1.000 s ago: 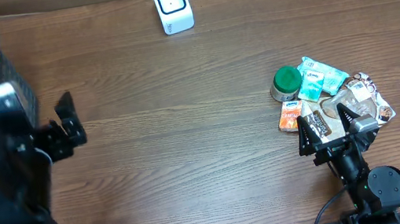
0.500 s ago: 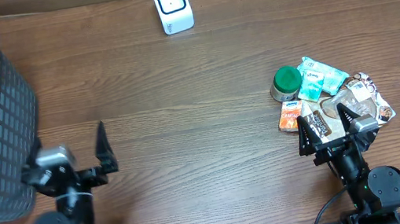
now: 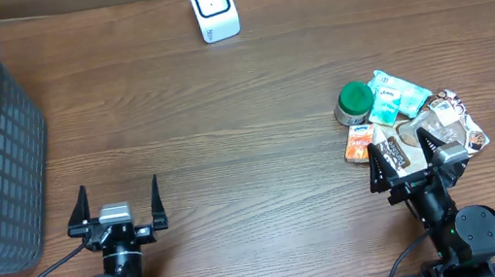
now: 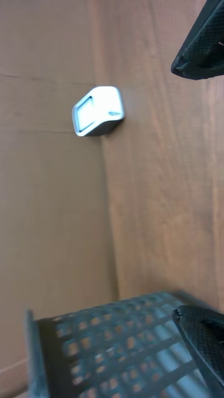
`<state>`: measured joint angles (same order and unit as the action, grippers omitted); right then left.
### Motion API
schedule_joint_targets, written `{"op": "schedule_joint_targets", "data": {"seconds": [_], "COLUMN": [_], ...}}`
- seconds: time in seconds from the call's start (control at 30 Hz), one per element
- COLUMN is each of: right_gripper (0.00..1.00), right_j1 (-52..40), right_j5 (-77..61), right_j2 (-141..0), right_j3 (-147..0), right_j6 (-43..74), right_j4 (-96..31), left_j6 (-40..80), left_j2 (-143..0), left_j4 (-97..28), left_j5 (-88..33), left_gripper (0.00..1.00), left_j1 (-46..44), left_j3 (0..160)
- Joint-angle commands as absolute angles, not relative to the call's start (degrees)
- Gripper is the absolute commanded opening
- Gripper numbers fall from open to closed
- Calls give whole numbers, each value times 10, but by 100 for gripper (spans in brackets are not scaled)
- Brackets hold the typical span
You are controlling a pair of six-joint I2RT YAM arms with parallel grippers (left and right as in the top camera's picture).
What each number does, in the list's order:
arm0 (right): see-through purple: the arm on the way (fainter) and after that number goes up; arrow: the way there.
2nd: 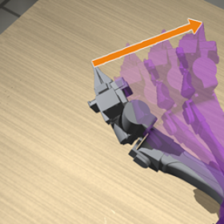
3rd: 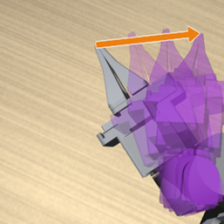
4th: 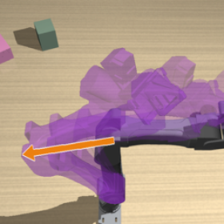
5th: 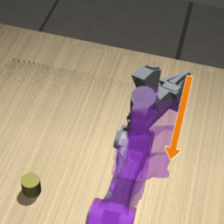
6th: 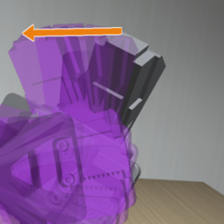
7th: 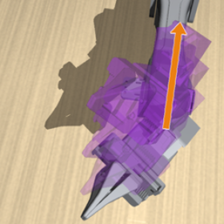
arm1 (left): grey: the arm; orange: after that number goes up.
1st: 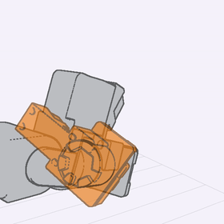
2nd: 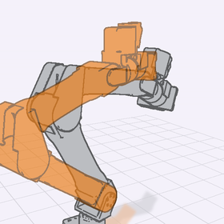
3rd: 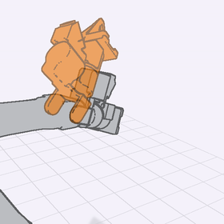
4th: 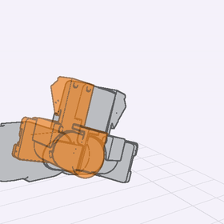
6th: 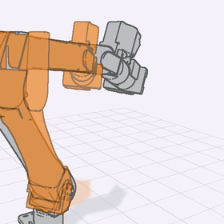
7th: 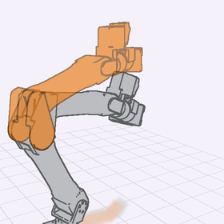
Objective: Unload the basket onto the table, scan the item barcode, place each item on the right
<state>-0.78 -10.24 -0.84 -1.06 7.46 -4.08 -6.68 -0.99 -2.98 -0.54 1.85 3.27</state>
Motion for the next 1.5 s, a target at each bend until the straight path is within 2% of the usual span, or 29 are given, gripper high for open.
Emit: {"op": "schedule_joint_targets", "data": {"seconds": [0.0,1.47], "right_gripper": [100,100], "right_j1": [-6,-6], "right_j5": [-100,-100], "right_j2": [-1,-2], "right_j3": [-4,-4], "right_j6": [72,72], "right_j4": [-37,-37], "left_j6": [-99,-112], "left_j2": [-2,-3], "left_j4": [-22,-44], "left_j5": [-9,-11], "left_gripper": [100,100], "left_j1": [16,16], "left_j3": [9,3]}}
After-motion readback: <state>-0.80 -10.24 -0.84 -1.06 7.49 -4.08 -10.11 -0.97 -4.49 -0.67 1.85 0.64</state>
